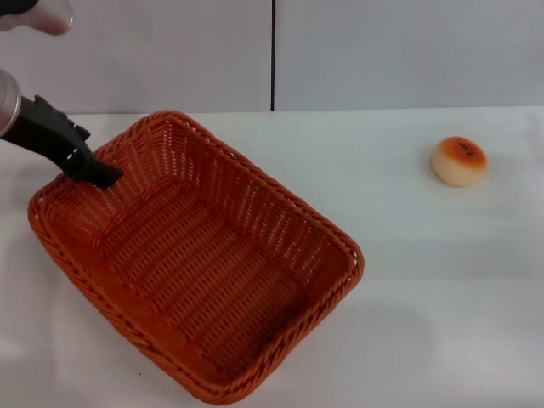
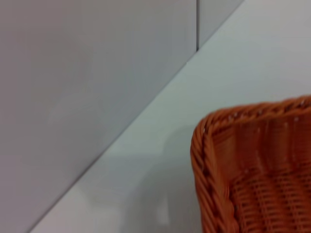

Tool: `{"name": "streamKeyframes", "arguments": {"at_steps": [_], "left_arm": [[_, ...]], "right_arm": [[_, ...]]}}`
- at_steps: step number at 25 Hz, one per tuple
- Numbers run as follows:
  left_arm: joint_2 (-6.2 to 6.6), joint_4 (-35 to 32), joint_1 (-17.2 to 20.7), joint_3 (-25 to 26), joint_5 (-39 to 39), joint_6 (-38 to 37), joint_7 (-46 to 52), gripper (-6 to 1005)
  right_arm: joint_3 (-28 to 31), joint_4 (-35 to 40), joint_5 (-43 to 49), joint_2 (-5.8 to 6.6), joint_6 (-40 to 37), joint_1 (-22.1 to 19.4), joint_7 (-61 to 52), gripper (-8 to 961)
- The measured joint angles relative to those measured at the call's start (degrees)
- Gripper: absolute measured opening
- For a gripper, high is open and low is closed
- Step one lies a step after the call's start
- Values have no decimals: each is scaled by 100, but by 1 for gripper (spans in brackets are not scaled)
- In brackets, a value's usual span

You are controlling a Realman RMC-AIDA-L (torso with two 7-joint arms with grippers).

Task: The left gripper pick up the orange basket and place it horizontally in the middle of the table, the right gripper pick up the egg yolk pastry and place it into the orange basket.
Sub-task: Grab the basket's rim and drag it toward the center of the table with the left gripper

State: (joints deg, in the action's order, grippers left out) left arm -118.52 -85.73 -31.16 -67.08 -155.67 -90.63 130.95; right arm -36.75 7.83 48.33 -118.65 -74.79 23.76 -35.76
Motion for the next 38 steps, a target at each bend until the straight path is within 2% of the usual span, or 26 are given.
{"name": "streamKeyframes", "arguments": {"at_steps": [8, 18, 26, 36, 38], "left_arm": [[15, 108, 155, -109, -108, 167, -7, 726], [14, 732, 141, -209, -185, 402, -132, 724], [-2, 661, 134, -455, -252, 401, 53, 725], [-15, 637, 12, -573, -273, 514, 536, 326], [-16, 672, -15, -559, -240, 573, 763, 274]], "right_arm": [[-9, -27, 1, -9, -13, -30, -8, 613], [-7, -78, 2, -32, -67, -73, -22, 613], [-7, -114, 1, -35, -164, -72, -26, 613], [45, -116, -42, -34, -240, -70, -27, 613], [75, -130, -65, -40, -308, -85, -1, 613]]}}
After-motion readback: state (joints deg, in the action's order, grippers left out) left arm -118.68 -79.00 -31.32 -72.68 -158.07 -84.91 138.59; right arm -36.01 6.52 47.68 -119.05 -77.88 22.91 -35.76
